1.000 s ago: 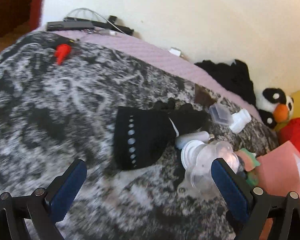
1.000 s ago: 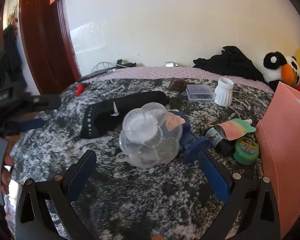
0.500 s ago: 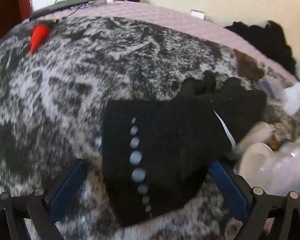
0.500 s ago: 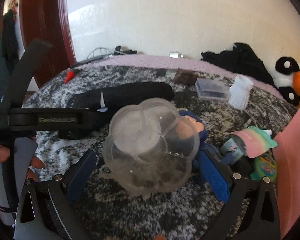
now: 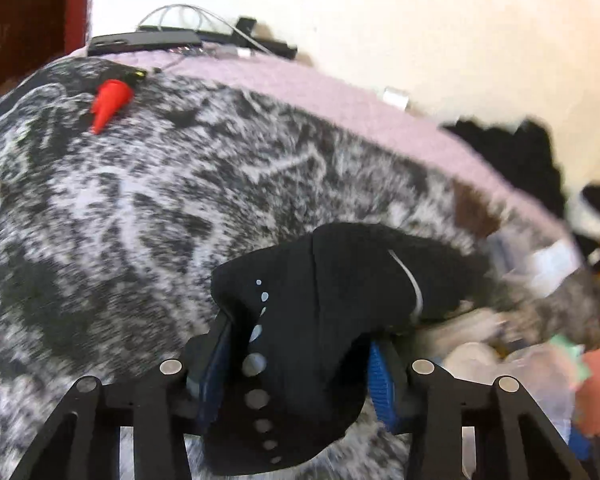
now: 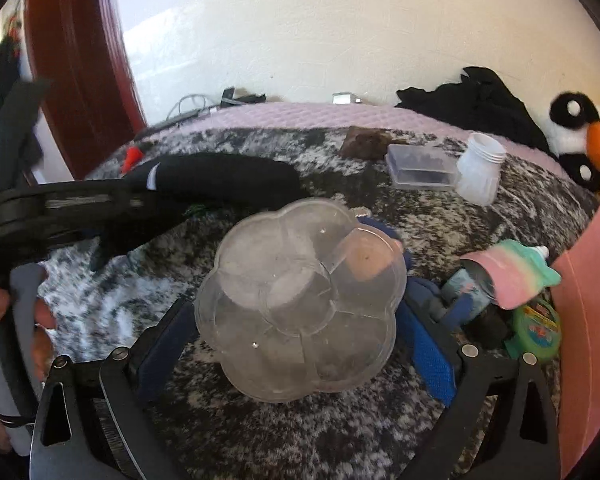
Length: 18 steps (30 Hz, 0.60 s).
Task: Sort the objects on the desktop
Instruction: 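Lift the black glove with the left tool while the right tool grasps the white ridged lid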
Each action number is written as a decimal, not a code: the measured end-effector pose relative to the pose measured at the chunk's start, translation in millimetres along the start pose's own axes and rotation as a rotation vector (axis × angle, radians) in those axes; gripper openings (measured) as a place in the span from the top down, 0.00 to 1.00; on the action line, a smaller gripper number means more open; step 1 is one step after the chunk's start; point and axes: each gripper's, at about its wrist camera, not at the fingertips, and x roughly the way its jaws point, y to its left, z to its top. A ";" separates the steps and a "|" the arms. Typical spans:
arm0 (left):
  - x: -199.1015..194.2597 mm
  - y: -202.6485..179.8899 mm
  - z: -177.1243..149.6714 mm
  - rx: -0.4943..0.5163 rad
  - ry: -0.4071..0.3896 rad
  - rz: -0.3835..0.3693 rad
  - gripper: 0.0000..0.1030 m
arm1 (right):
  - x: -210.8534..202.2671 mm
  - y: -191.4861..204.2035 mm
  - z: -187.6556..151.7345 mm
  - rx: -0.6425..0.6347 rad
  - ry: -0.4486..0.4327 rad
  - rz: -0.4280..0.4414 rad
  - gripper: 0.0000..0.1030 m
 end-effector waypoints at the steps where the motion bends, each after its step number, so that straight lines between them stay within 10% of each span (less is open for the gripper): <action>1: -11.9 2.3 -1.1 -0.005 -0.012 -0.002 0.51 | -6.2 -1.8 0.0 0.010 -0.006 0.006 0.03; 4: -43.1 3.9 -7.9 0.011 -0.037 0.015 0.51 | -25.7 -5.2 -0.8 0.045 -0.019 0.023 0.07; 5: -53.1 4.1 -10.5 0.017 -0.043 0.018 0.51 | -30.5 -5.7 -1.8 0.061 -0.015 0.022 0.61; 6: -66.4 4.7 -14.4 0.027 -0.050 0.028 0.51 | -35.2 -6.1 -2.7 0.077 -0.011 0.021 0.88; 7: -78.2 5.6 -18.5 0.038 -0.052 0.042 0.51 | -39.1 -8.3 -4.2 0.099 -0.012 0.014 0.90; 11: -117.6 19.7 -39.8 0.060 -0.054 0.089 0.51 | -35.4 -21.7 -20.5 0.196 0.063 0.064 0.86; 15: -144.1 37.1 -53.1 0.026 -0.043 0.098 0.51 | -35.0 -29.9 -28.7 0.266 0.090 0.129 0.24; 18: -163.0 35.2 -55.3 0.039 -0.071 0.096 0.51 | -44.7 -28.6 -30.2 0.281 0.069 0.158 0.17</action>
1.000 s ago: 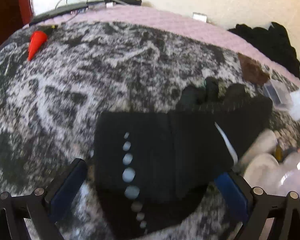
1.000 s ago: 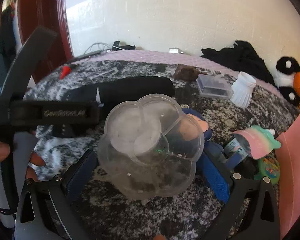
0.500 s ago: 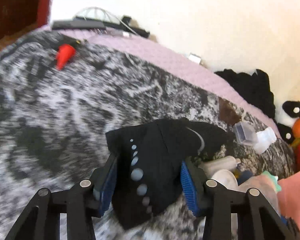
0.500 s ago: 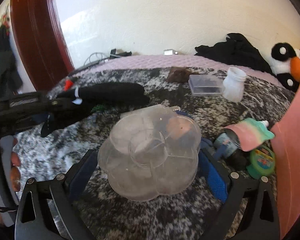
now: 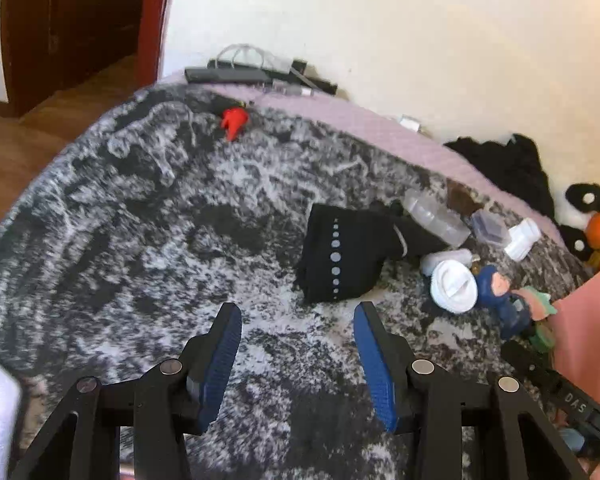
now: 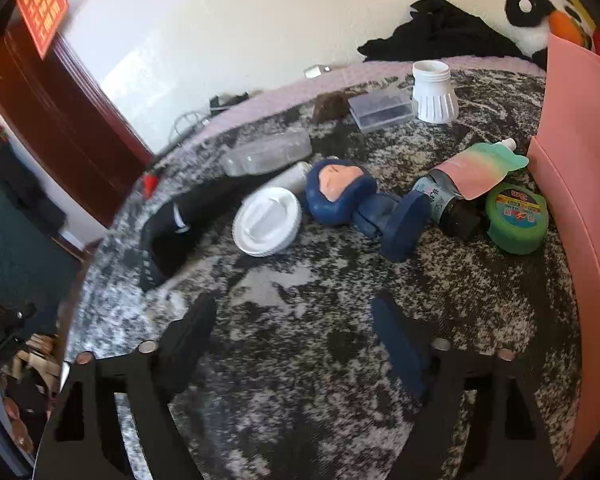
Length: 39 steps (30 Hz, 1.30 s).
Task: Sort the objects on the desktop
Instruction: 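Lift the black glove with the left tool while the right tool grasps the white ridged lid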
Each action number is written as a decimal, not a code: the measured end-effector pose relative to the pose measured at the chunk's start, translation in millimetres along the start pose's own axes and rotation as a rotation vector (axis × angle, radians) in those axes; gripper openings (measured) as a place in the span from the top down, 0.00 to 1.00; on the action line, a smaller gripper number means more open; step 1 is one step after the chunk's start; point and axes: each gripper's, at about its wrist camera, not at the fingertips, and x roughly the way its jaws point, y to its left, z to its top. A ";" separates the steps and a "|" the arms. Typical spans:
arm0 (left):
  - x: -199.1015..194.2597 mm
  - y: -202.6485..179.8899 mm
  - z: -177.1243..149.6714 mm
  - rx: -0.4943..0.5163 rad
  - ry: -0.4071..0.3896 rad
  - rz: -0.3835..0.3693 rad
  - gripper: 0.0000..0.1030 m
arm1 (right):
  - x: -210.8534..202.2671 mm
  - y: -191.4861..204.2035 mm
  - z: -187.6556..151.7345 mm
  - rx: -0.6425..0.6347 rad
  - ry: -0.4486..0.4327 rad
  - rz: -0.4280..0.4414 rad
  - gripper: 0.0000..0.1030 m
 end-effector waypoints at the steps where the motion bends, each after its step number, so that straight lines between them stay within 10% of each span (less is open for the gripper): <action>1: -6.7 -0.6 0.7 0.008 -0.011 0.000 0.51 | -2.7 0.7 -0.6 0.002 -0.004 0.004 0.15; 22: -16.2 -6.8 11.0 0.048 -0.061 -0.110 0.51 | 28.5 -41.4 5.3 0.538 0.051 0.396 0.03; 39: 161.1 -60.7 32.4 0.164 0.106 -0.089 0.51 | 88.3 -2.3 43.5 0.267 -0.034 0.201 0.03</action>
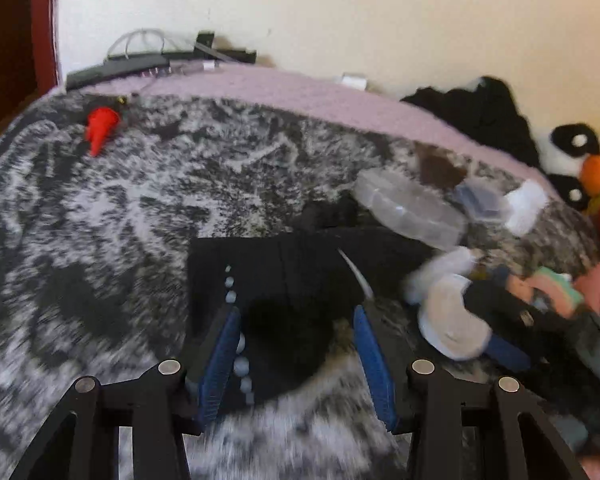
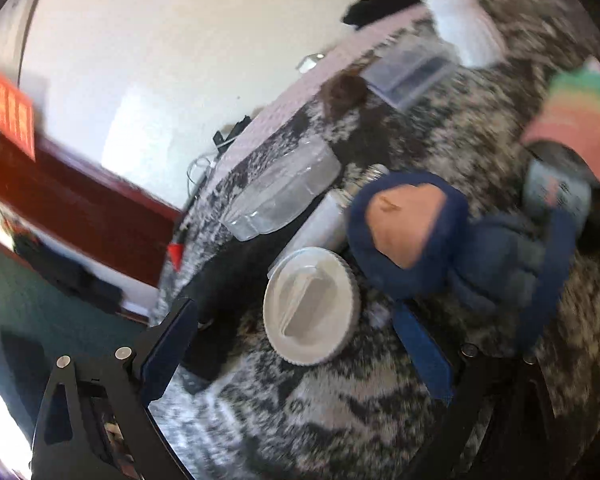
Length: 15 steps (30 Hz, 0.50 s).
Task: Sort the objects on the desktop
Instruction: 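Lift the black glove with the left tool while the right tool grasps the white ridged lid, then drop the black glove into the pink box with the left tool while the right tool drops the white lid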
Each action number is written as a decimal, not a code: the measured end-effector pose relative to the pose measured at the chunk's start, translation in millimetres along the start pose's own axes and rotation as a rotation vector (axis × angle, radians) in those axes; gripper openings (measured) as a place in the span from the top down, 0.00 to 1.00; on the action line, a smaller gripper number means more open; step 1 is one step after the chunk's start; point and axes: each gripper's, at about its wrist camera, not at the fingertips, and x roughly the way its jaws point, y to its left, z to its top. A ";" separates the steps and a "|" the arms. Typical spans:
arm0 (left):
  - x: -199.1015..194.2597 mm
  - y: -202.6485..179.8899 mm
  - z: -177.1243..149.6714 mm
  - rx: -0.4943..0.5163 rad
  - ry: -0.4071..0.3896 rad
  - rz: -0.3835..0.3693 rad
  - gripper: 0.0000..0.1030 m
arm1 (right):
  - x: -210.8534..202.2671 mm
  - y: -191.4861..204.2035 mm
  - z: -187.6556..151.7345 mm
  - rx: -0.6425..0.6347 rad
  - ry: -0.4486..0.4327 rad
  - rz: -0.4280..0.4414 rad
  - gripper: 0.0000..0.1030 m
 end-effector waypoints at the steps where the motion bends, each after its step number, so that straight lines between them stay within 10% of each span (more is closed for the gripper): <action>1: 8.8 1.3 2.4 -0.008 0.007 -0.004 0.47 | 3.0 3.5 0.0 -0.026 -0.001 -0.010 0.05; 3: 23.8 -0.9 4.7 -0.011 0.028 -0.008 0.38 | 8.0 8.0 0.3 -0.069 0.000 -0.034 0.20; 5: 36.5 -6.7 5.4 0.000 0.046 -0.007 0.27 | 16.0 6.0 2.2 -0.081 0.032 -0.024 0.60; 8: 42.6 -19.3 2.4 0.040 0.050 0.004 0.24 | 18.8 -2.0 6.1 -0.059 0.062 0.018 0.60; 12: 36.4 -15.1 1.7 -0.006 0.062 0.006 0.84 | 10.1 -8.5 6.2 -0.040 0.074 0.024 0.61; 15: 17.4 -4.3 -2.4 -0.082 0.049 -0.026 0.85 | -0.9 -12.2 0.1 -0.030 0.080 0.022 0.61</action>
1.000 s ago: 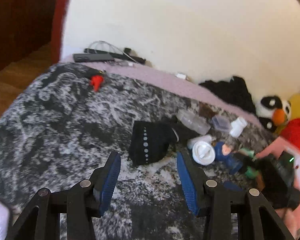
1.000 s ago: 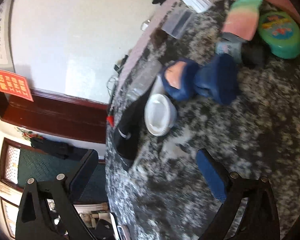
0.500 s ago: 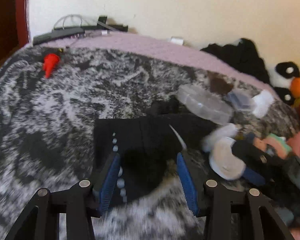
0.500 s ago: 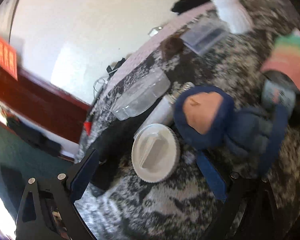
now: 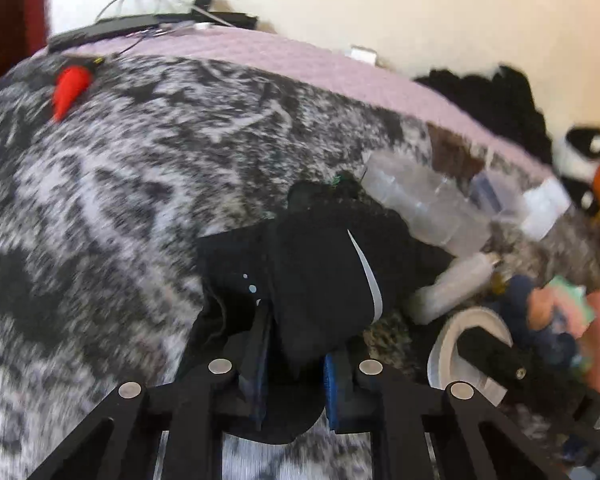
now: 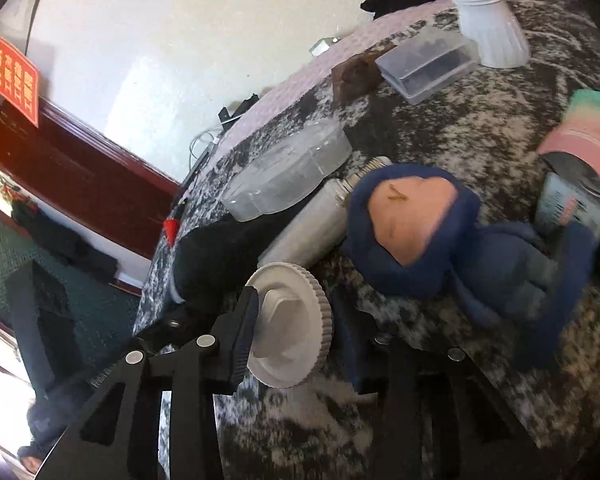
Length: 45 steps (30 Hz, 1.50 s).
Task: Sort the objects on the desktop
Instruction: 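Drop the black glove into the pink box with the left tool while the right tool drops the white lid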
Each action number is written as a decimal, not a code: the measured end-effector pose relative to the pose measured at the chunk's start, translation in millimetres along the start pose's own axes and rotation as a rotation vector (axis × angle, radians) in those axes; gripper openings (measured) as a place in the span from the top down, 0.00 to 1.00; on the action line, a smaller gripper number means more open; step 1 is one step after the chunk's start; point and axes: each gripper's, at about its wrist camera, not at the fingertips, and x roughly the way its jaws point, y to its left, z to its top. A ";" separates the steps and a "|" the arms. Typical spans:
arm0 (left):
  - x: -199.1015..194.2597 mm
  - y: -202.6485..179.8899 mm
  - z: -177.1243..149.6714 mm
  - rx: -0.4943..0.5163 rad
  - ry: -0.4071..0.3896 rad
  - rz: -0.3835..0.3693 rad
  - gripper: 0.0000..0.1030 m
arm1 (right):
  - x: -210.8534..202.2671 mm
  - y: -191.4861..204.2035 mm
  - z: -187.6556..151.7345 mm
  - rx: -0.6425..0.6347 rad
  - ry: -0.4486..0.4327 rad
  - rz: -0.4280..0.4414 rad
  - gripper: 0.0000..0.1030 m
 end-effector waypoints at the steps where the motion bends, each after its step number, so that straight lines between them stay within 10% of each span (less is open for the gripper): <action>1: -7.7 2.0 -2.7 -0.018 -0.005 -0.015 0.85 | -3.8 -0.8 -2.5 0.006 0.003 0.001 0.61; 26: -300.1 -93.4 -78.6 0.114 -0.320 -0.068 0.85 | -233.9 85.4 -77.0 -0.169 -0.235 0.132 0.61; 39: -259.1 -303.5 -111.2 0.360 -0.210 -0.252 0.85 | -447.5 14.0 -70.1 -0.214 -0.696 -0.175 0.61; 45: -202.7 -404.4 -130.7 0.460 -0.101 -0.298 0.83 | -495.0 -60.3 -54.5 -0.089 -0.754 -0.317 0.61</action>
